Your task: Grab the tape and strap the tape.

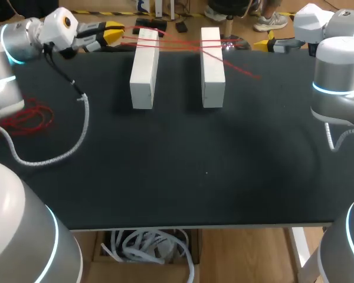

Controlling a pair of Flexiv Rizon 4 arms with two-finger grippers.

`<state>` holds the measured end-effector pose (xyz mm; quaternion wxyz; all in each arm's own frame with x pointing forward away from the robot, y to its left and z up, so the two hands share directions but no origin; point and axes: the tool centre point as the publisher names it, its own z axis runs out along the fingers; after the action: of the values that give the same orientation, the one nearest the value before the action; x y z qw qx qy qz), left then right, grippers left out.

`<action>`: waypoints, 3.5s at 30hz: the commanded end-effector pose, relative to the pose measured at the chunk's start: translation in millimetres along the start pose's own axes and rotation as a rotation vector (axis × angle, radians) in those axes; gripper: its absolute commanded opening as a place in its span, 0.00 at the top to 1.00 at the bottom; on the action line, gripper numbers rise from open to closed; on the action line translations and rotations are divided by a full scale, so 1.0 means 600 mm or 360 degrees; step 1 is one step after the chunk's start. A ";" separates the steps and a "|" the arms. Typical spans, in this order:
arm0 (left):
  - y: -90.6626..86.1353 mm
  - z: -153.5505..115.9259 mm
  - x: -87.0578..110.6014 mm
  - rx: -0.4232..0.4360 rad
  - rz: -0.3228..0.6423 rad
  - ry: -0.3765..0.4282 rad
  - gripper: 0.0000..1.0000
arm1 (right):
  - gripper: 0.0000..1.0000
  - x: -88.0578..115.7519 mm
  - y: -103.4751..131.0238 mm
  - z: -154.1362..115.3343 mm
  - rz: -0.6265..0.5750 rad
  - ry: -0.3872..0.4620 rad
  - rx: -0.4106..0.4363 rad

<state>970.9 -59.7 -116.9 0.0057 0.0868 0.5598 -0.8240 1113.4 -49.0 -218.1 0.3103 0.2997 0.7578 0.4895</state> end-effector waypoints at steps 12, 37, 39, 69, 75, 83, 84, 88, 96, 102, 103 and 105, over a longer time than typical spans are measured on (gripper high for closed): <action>-0.014 0.011 0.018 0.0066 0.0080 -0.0471 1.00 | 0.00 0.000 0.000 0.000 0.0000 0.0001 0.0000; -0.018 0.008 0.013 0.0080 0.0128 -0.0414 1.00 | 0.00 0.000 0.000 0.000 0.0000 0.0001 0.0000; -0.018 0.008 0.013 0.0080 0.0128 -0.0414 1.00 | 0.00 0.000 0.000 0.000 0.0000 0.0001 0.0000; -0.018 0.008 0.013 0.0080 0.0128 -0.0414 1.00 | 0.00 0.068 -0.054 -0.163 0.1129 -0.0384 -0.0345; -0.018 0.008 0.013 0.0080 0.0128 -0.0414 1.00 | 0.00 0.086 -0.050 -0.173 0.1480 -0.0419 -0.0558; -0.018 0.008 0.013 0.0080 0.0128 -0.0414 1.00 | 0.00 0.127 -0.049 -0.188 0.2224 -0.0275 -0.0929; -0.018 0.008 0.013 0.0080 0.0128 -0.0414 1.00 | 0.00 0.131 -0.050 -0.188 0.2321 -0.0253 -0.0984; -0.018 0.008 0.013 0.0080 0.0128 -0.0414 1.00 | 0.00 0.151 -0.049 -0.189 0.2548 -0.0161 -0.1099; -0.018 0.008 0.013 0.0080 0.0128 -0.0414 1.00 | 0.00 0.179 -0.021 -0.179 0.2777 0.0034 -0.1243; -0.018 0.008 0.013 0.0080 0.0128 -0.0414 1.00 | 0.00 0.206 -0.003 -0.170 0.2878 0.0098 -0.1261; -0.018 0.008 0.013 0.0080 0.0128 -0.0414 1.00 | 0.00 0.212 0.000 -0.167 0.2879 0.0097 -0.1261; -0.018 0.008 0.013 0.0080 0.0128 -0.0414 1.00 | 0.00 0.224 0.005 -0.163 0.2892 0.0093 -0.1274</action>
<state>961.5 -59.7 -105.5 0.1082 0.0014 0.5306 -0.8407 958.0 -5.3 -201.0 -0.0989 0.6548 0.2304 0.7130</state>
